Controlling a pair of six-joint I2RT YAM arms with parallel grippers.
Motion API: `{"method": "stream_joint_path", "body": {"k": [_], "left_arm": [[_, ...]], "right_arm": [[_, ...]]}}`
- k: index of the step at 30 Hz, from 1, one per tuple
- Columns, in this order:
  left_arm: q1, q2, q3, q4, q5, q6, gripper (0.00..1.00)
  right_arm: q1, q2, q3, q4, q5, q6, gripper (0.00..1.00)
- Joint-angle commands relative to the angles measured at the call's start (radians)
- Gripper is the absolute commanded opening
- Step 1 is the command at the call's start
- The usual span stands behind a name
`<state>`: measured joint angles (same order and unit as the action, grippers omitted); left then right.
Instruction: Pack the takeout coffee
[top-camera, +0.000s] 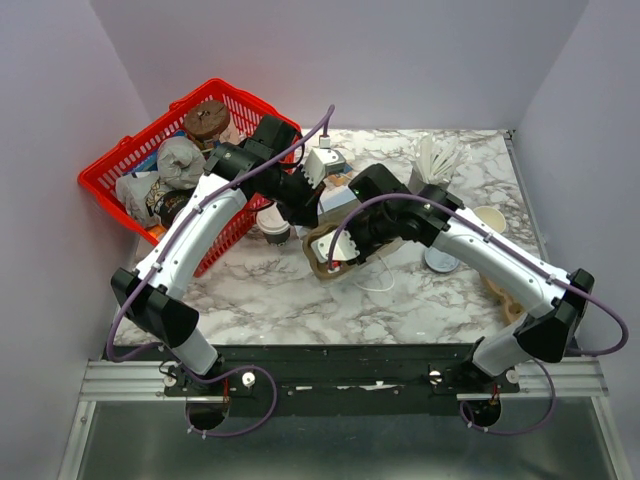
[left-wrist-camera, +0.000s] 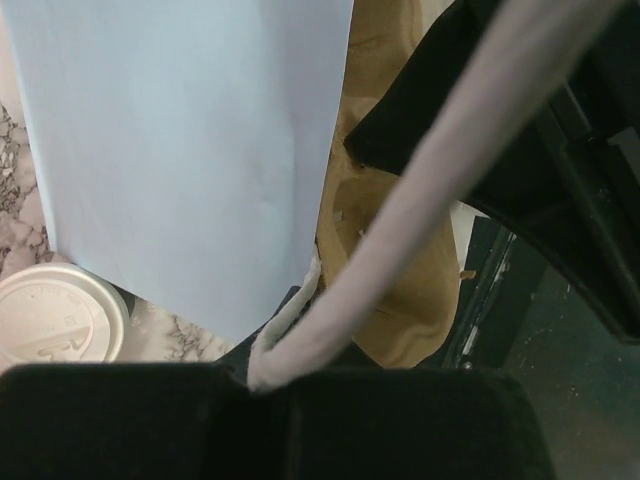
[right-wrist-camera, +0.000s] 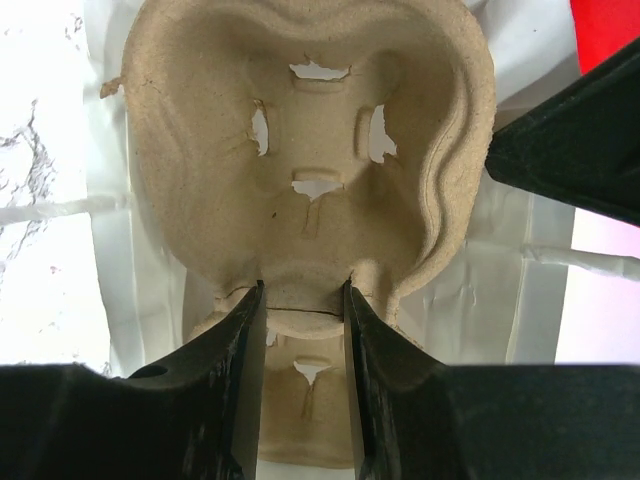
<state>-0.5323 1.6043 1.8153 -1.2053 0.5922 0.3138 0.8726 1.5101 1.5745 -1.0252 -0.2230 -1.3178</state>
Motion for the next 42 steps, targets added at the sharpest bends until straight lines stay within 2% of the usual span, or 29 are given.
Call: {"method": "stream_joint_path", "body": {"k": [1, 5, 13, 18, 29, 38, 42], "left_arm": [[-0.006, -0.001, 0.024, -0.005, 0.052, -0.051, 0.0], [-0.006, 0.017, 0.045, -0.04, 0.057, -0.032, 0.0], [-0.006, 0.013, 0.029, -0.036, 0.054, -0.009, 0.0], [-0.003, 0.011, 0.029, -0.057, 0.089, 0.039, 0.0], [-0.005, 0.051, 0.075, -0.119, 0.147, 0.08, 0.0], [-0.001, 0.08, 0.084, -0.152, 0.175, 0.113, 0.0], [0.002, 0.1, 0.095, -0.174, 0.169, 0.13, 0.0]], "right_arm": [[0.012, 0.039, 0.071, -0.113, 0.057, -0.011, 0.01], [0.014, 0.048, 0.099, -0.15, 0.073, -0.014, 0.01], [0.012, -0.065, 0.027, -0.047, 0.054, -0.006, 0.01], [0.014, -0.096, -0.01, -0.045, 0.051, 0.005, 0.01], [0.017, 0.047, 0.085, -0.128, 0.106, -0.012, 0.0], [0.022, 0.067, 0.062, -0.127, 0.145, -0.041, 0.01], [0.022, 0.062, 0.1, -0.16, 0.162, -0.035, 0.01]]}}
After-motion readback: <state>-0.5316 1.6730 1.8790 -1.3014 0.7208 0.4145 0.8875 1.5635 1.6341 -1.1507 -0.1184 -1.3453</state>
